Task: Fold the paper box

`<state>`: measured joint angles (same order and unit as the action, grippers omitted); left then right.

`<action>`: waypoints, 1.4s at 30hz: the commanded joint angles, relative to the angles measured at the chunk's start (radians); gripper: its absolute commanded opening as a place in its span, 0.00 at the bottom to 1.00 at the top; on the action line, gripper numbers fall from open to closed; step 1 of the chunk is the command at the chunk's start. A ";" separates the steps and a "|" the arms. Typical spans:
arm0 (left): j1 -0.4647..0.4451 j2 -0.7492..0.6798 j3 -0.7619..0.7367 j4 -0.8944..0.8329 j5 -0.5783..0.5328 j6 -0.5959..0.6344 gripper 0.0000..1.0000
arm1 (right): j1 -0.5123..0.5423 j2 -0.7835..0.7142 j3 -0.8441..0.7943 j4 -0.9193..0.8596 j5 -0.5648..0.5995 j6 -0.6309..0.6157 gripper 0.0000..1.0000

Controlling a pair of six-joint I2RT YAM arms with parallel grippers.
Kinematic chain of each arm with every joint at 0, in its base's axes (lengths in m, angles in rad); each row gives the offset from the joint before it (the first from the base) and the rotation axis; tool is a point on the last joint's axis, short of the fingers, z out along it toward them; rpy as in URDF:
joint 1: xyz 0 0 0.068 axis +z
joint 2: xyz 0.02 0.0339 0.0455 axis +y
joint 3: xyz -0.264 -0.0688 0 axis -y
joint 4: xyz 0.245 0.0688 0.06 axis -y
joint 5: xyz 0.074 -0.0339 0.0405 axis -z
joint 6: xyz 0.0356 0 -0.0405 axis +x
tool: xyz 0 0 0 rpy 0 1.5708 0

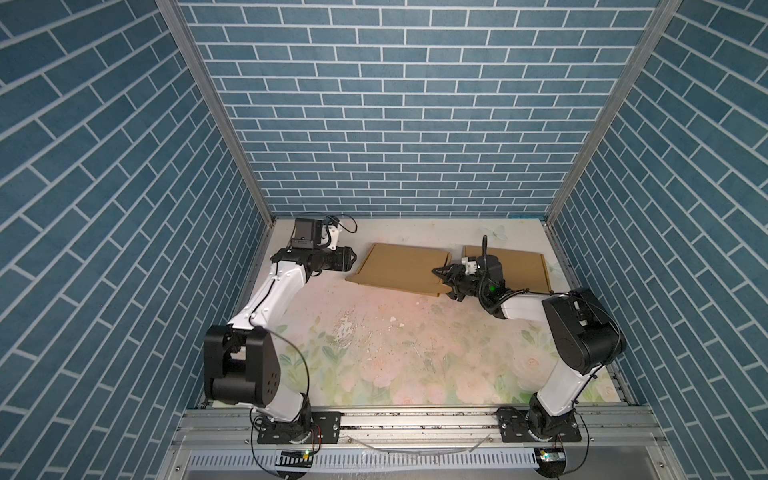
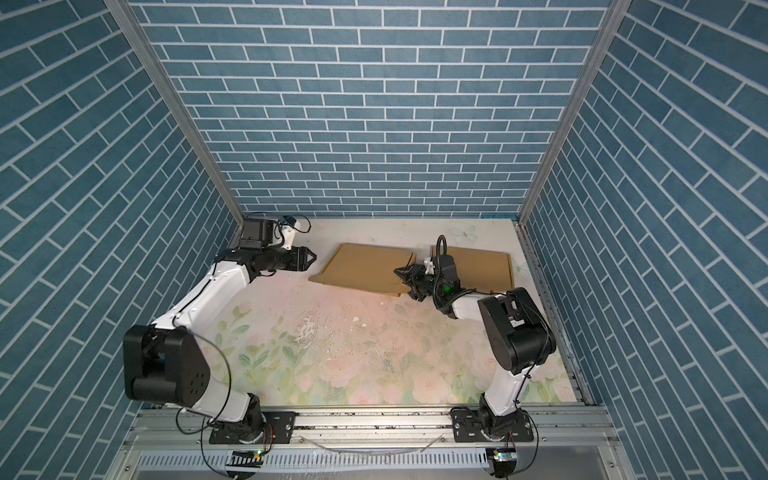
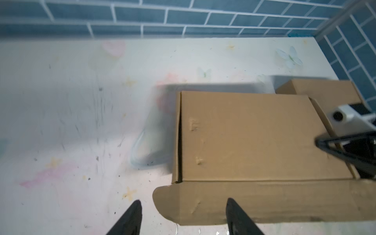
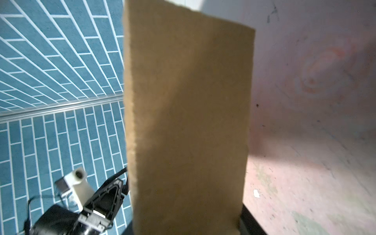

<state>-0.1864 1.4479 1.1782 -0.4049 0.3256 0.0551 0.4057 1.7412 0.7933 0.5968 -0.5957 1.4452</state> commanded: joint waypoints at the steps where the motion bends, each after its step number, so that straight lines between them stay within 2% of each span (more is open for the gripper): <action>1: -0.173 -0.123 -0.130 0.072 -0.200 0.346 0.72 | -0.017 -0.070 -0.019 -0.031 -0.051 0.122 0.49; 3: -0.247 -0.186 -0.190 0.118 -0.228 0.437 0.74 | -0.027 -0.093 -0.019 -0.040 -0.078 0.156 0.48; 7: -0.314 -0.270 -0.271 0.180 -0.204 0.583 0.74 | -0.040 -0.136 -0.014 -0.101 -0.144 0.192 0.47; 11: -0.409 -0.278 -0.309 0.211 -0.293 0.777 0.75 | -0.046 -0.176 -0.010 -0.167 -0.200 0.205 0.46; 14: -0.444 -0.259 -0.311 0.238 -0.349 0.843 0.76 | -0.048 -0.204 -0.006 -0.216 -0.226 0.204 0.46; 24: -0.499 -0.245 -0.351 0.321 -0.393 0.937 0.76 | -0.057 -0.271 0.012 -0.351 -0.303 0.197 0.45; 36: -0.531 -0.265 -0.361 0.227 -0.344 0.900 0.75 | -0.079 -0.292 0.040 -0.400 -0.364 0.215 0.43; 42: -0.548 -0.274 -0.358 0.153 -0.360 0.872 0.75 | -0.086 -0.290 0.049 -0.418 -0.378 0.205 0.42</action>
<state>-0.7273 1.1931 0.8310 -0.1959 -0.0330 0.9539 0.3260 1.4765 0.7956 0.1925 -0.9360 1.6192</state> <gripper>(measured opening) 0.750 0.509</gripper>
